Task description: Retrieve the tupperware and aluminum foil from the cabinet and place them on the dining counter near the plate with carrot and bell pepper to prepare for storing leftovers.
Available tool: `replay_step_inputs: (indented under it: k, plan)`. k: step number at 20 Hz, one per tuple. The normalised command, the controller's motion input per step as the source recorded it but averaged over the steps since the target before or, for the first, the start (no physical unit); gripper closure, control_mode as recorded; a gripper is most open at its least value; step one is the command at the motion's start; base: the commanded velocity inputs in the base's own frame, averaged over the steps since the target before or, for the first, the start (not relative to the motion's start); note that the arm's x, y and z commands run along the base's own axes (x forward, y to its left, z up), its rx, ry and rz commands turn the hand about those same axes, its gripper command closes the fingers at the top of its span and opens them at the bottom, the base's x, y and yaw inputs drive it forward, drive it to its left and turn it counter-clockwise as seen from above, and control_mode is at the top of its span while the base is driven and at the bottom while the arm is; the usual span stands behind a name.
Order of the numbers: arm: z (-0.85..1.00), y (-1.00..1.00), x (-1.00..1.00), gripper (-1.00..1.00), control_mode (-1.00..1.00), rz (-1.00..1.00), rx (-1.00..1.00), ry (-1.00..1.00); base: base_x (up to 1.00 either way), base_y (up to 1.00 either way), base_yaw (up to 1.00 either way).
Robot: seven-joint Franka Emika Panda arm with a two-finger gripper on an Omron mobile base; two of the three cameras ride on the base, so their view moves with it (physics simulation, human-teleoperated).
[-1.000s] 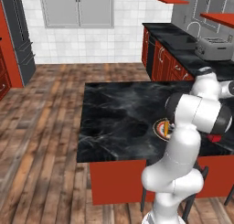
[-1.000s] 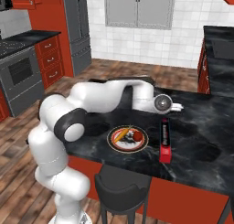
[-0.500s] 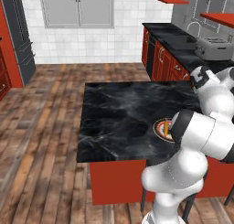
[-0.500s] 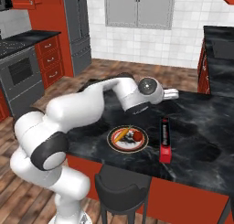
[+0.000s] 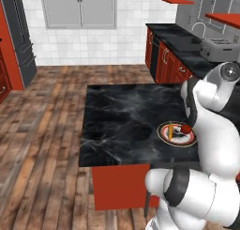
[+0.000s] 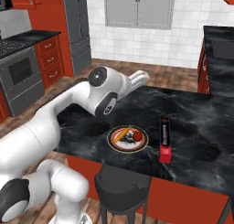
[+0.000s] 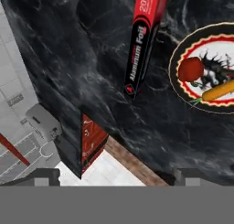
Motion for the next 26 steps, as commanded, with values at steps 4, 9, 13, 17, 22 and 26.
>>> replay_step_inputs:
  k: [4, 9, 13, 17, 22, 26]
  plan:
    - [0.66, 0.86, -0.83, -1.0, -1.0, 0.2, -0.24, -0.12, 0.0, 0.0, 0.0]
    - [0.44, 0.75, -0.88, -1.0, -1.0, 0.36, -0.18, -0.09, 0.0, 0.0, 0.0]
    - [0.18, 0.47, -0.87, -1.0, -1.0, 0.38, -0.15, -0.09, 0.0, 0.0, 0.0]
    - [0.0, 0.36, -0.66, -1.0, -1.0, 0.38, -0.09, -0.06, 0.0, 0.0, 0.0]
    - [0.21, 0.45, -0.09, -1.0, -1.0, 0.27, -0.1, 0.04, 0.0, 0.0, 0.0]
    - [0.29, 0.39, 0.0, -1.0, 1.0, 0.1, -0.15, 0.15, 0.0, 0.13, 0.02]
